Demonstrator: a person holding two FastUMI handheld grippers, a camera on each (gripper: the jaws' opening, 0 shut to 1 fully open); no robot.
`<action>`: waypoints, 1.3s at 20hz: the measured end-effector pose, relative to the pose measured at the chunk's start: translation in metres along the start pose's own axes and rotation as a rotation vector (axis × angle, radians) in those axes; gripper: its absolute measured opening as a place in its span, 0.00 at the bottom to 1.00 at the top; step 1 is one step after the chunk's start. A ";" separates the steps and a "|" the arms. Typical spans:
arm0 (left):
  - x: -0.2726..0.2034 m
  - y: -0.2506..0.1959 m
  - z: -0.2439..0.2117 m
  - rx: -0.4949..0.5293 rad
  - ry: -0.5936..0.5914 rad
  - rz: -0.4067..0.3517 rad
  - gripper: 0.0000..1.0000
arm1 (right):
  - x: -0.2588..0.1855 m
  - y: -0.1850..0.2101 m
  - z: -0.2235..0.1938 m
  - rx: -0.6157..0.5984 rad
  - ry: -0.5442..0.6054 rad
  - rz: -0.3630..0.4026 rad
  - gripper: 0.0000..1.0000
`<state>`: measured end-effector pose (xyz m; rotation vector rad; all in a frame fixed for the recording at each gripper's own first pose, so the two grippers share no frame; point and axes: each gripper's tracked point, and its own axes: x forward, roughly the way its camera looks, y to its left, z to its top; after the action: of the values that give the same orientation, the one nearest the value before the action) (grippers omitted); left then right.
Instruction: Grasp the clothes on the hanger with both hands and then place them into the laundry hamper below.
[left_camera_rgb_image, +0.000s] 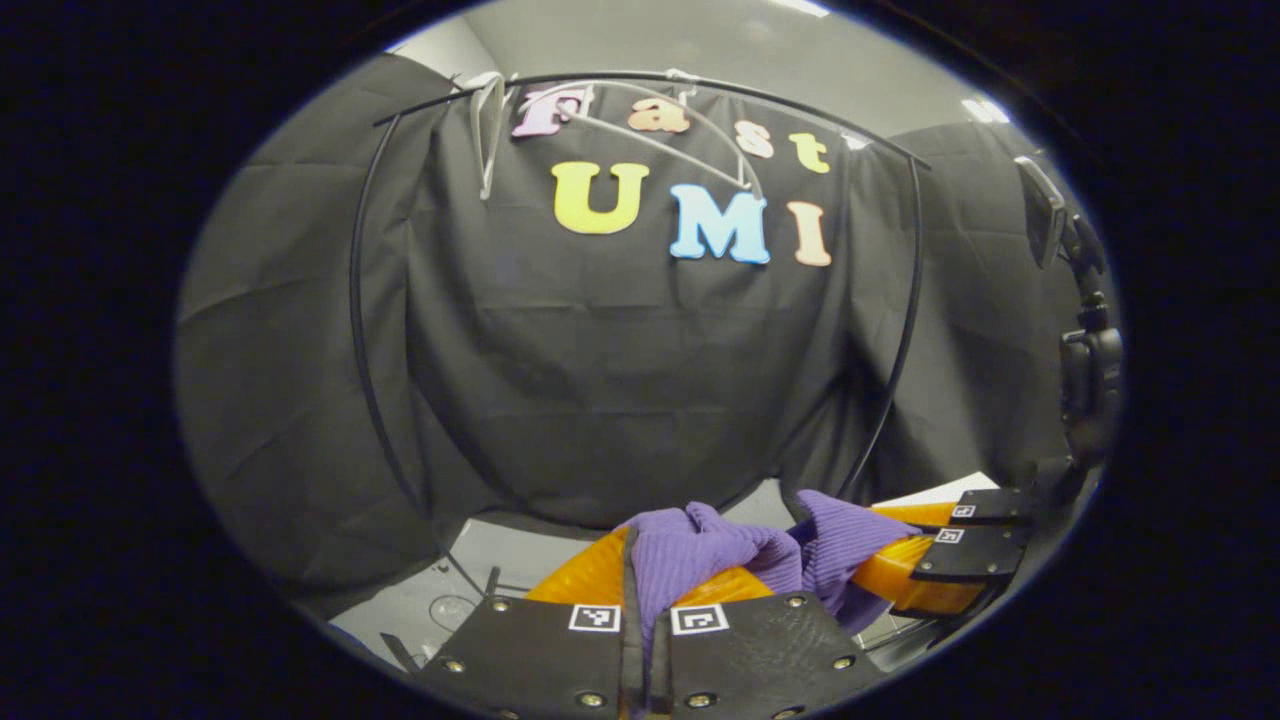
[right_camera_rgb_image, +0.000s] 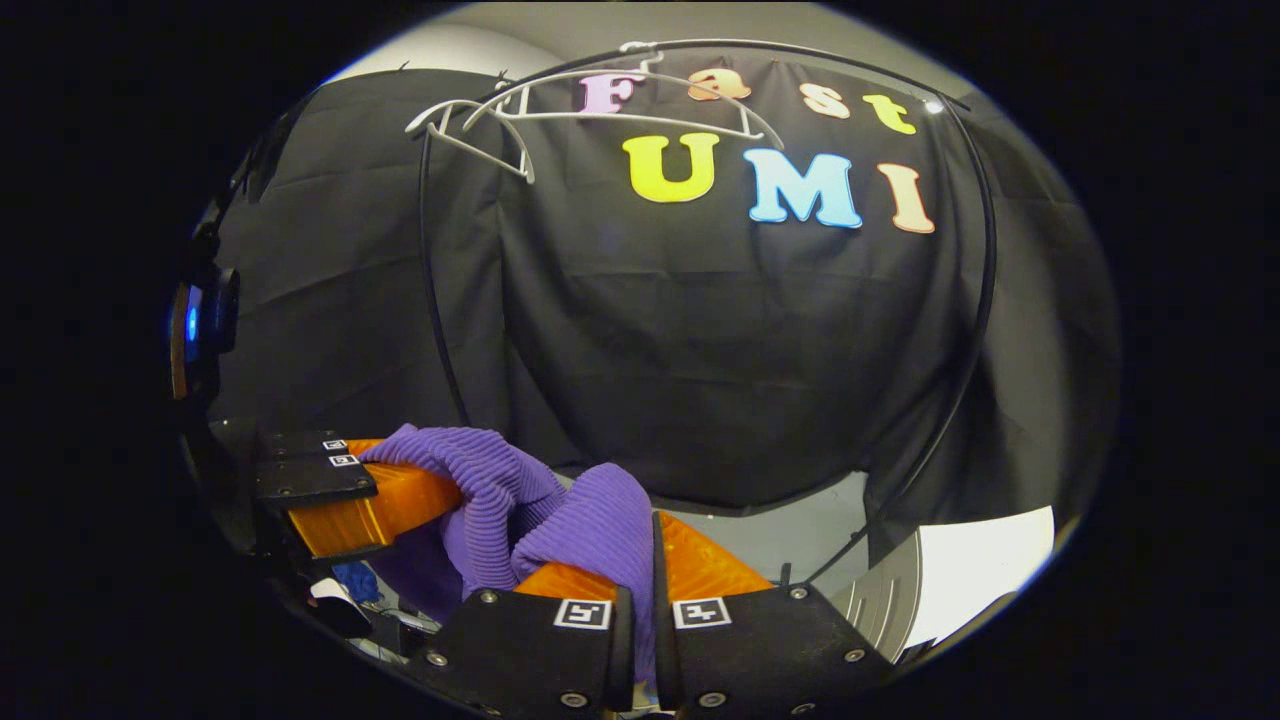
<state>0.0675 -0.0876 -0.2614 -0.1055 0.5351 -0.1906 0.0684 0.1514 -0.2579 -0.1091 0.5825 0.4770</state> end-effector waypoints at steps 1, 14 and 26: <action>0.000 0.004 -0.013 -0.003 0.022 0.015 0.04 | 0.002 0.001 -0.013 -0.005 0.021 -0.003 0.10; -0.012 0.056 -0.166 -0.003 0.364 0.146 0.41 | -0.005 -0.014 -0.123 -0.116 0.261 -0.041 0.89; -0.057 0.067 -0.020 0.037 0.047 0.138 0.98 | -0.039 -0.007 -0.037 -0.001 0.053 -0.089 0.96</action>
<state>0.0196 -0.0117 -0.2604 -0.0279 0.5837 -0.0681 0.0241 0.1212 -0.2676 -0.1481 0.6266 0.3886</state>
